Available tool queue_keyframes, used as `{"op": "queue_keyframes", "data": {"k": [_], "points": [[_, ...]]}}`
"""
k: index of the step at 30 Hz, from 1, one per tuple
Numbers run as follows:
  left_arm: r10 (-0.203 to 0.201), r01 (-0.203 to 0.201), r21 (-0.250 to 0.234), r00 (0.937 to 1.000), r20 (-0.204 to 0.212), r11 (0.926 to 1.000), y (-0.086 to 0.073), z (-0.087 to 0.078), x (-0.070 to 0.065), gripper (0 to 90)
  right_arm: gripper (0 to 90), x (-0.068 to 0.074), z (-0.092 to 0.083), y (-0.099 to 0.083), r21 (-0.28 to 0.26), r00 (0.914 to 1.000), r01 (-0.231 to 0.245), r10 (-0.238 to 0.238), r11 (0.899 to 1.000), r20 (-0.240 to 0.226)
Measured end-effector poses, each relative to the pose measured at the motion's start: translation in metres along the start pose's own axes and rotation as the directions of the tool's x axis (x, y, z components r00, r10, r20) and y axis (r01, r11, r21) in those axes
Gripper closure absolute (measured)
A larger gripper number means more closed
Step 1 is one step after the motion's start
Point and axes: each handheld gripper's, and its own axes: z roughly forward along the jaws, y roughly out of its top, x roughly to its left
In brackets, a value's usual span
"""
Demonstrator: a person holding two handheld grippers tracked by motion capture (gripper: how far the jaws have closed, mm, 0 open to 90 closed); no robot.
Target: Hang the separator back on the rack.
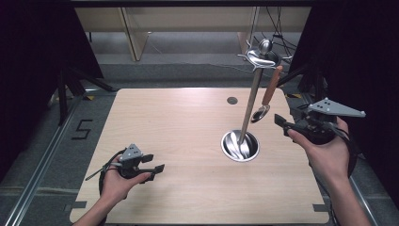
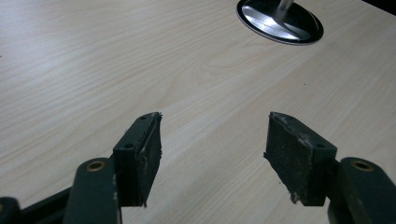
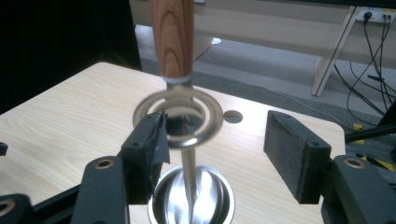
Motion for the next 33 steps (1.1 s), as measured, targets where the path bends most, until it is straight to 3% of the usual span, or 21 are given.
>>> {"op": "queue_keyframes", "data": {"k": [7,12,20,27,29,30,31,33], "points": [[0.009,-0.009,0.011,1.0000,0.003,0.9999,0.000,0.000,0.000,35.3,40.9,-0.011,-0.004,-0.015,0.021,0.9991,-0.031,0.030,0.999,0.028],[0.011,-0.011,0.007,0.9999,0.000,0.9999,0.000,0.000,0.000,35.3,42.1,-0.017,0.002,-0.029,0.054,0.9994,-0.017,0.015,0.998,0.031],[0.011,-0.011,0.008,0.9999,0.000,0.9999,0.000,0.000,0.000,35.3,42.2,-0.031,0.010,-0.047,0.088,0.9972,-0.054,0.049,0.995,0.056],[0.014,-0.014,0.009,0.9999,-0.008,0.9999,0.000,0.001,-0.001,35.3,41.9,-0.043,0.019,-0.066,0.127,0.9903,-0.121,0.111,0.984,0.083],[0.014,-0.013,0.011,0.9999,-0.004,0.9999,0.000,0.000,0.000,35.3,41.9,-0.045,0.021,-0.069,0.124,0.9899,-0.126,0.116,0.984,0.081],[0.013,-0.013,0.011,0.9999,-0.004,0.9999,0.000,0.001,0.000,35.3,41.9,-0.048,0.022,-0.072,0.131,0.9924,-0.096,0.085,0.987,0.089],[0.014,-0.014,0.011,0.9999,-0.004,0.9998,0.000,0.001,0.000,35.3,41.8,-0.048,0.023,-0.074,0.144,0.9896,-0.127,0.115,0.981,0.086],[0.015,-0.014,0.011,0.9999,-0.003,0.9998,0.000,0.001,0.000,35.3,41.8,-0.050,0.026,-0.080,0.161,0.9887,-0.133,0.119,0.978,0.092]]}}
